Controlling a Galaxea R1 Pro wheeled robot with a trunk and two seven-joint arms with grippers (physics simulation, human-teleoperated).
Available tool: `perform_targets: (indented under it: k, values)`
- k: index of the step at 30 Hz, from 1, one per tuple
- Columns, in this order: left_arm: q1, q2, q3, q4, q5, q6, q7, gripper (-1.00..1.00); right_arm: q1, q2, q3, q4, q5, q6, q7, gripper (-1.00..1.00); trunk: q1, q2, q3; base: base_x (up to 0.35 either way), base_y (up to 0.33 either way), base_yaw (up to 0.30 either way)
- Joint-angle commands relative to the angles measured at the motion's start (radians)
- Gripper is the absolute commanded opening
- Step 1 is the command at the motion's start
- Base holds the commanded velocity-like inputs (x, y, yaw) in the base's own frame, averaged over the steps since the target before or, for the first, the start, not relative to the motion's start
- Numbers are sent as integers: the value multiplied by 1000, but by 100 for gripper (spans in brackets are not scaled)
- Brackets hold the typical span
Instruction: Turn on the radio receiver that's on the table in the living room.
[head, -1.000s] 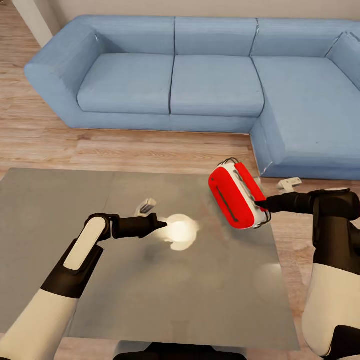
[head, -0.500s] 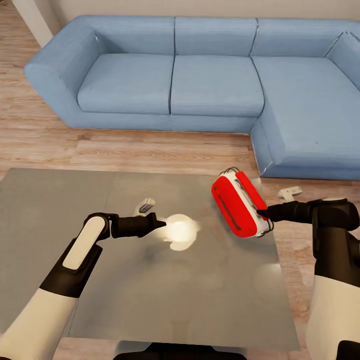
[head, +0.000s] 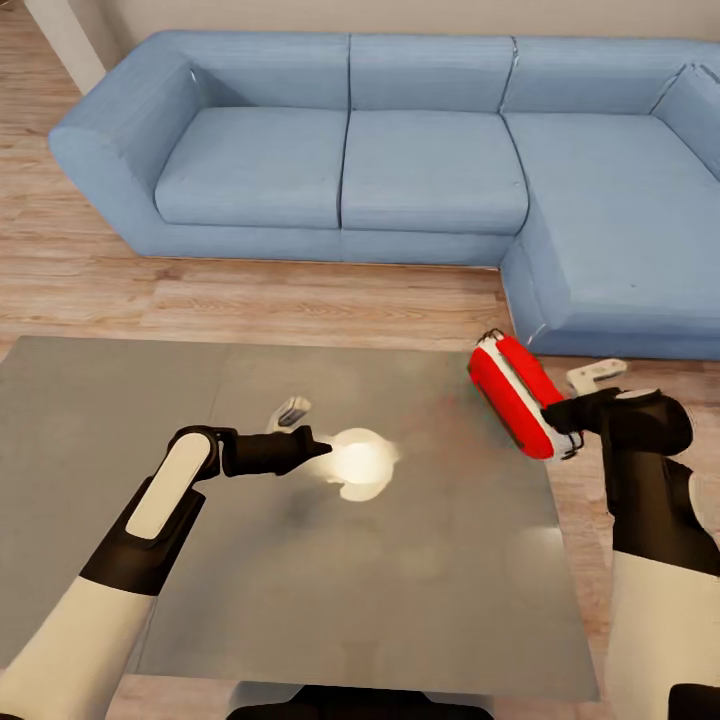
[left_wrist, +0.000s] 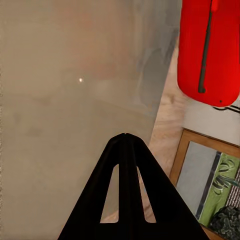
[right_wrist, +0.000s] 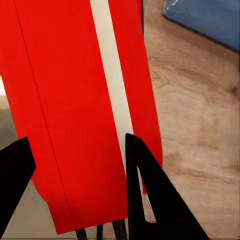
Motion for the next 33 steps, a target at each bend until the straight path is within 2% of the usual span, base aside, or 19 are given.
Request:
perform_targets:
  k: [1, 2, 4, 5, 7, 9, 20, 26, 33]
  values:
    - [0, 0, 0, 1, 0, 0, 0, -100, 0, 5, 23, 0, -100, 18, -27, -100, 0, 0, 0, 0, 0, 0]
    - [0, 0, 0, 1, 0, 0, -1, -100, 0, 7, 34, 0, -100, 18, -46, -100, 0, 0, 0, 0, 0, 0]
    - [0, 1, 0, 1, 0, 0, -1, -100, 0, 24, 74, 0, -100, 18, -143, -100, 0, 0, 0, 0, 0, 0]
    - [0, 1, 0, 1, 0, 0, -1, -100, 0, 30, 79, 0, -100, 18, -160, -100, 0, 0, 0, 0, 0, 0]
    - [0, 2, 0, 1, 0, 0, -1, -100, 0, 56, 91, 0, -100, 18, -209, -100, 0, 0, 0, 0, 0, 0]
    - [0, 2, 0, 1, 0, 0, -1, -100, 0, 77, 97, 0, -100, 18, -230, -100, 0, 0, 0, 0, 0, 0]
    - [0, 3, 1, 1, 0, 0, -1, -100, 0, 114, 103, 0, -100, 18, -244, -100, 0, 0, 0, 0, 0, 0]
    - [0, 3, 1, 1, 0, 0, -1, -100, 0, 121, 105, 0, -100, 17, -244, -100, 0, 0, 0, 0, 0, 0]
    - [0, 3, 1, 1, 0, 0, -1, -100, 0, 123, 155, 1, -104, 20, -247, -100, 0, 0, 0, 0, 0, 0]
